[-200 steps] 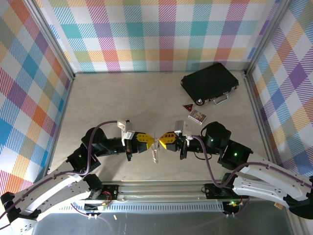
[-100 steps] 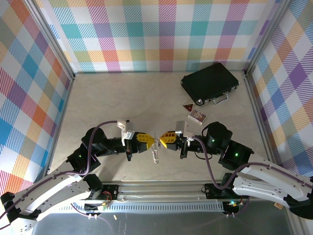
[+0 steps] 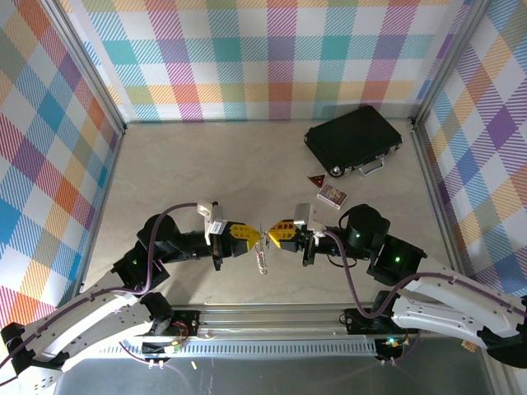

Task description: Put the keys on the keyring

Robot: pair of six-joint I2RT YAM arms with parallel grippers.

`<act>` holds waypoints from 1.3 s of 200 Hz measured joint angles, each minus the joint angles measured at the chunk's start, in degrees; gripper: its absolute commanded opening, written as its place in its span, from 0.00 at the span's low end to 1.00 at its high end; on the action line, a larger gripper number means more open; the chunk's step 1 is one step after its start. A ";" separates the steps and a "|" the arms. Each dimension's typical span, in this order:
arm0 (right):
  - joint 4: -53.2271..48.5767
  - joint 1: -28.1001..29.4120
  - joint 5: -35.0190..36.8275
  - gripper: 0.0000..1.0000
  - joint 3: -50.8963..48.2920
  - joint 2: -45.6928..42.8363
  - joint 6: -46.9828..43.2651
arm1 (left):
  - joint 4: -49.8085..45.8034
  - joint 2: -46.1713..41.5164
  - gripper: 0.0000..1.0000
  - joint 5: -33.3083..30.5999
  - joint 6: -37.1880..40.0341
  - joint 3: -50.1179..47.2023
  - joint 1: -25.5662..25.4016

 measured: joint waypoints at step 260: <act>-0.57 0.02 0.02 0.00 2.54 2.47 0.00 | -1.40 -0.87 0.00 -1.97 0.61 -0.02 0.00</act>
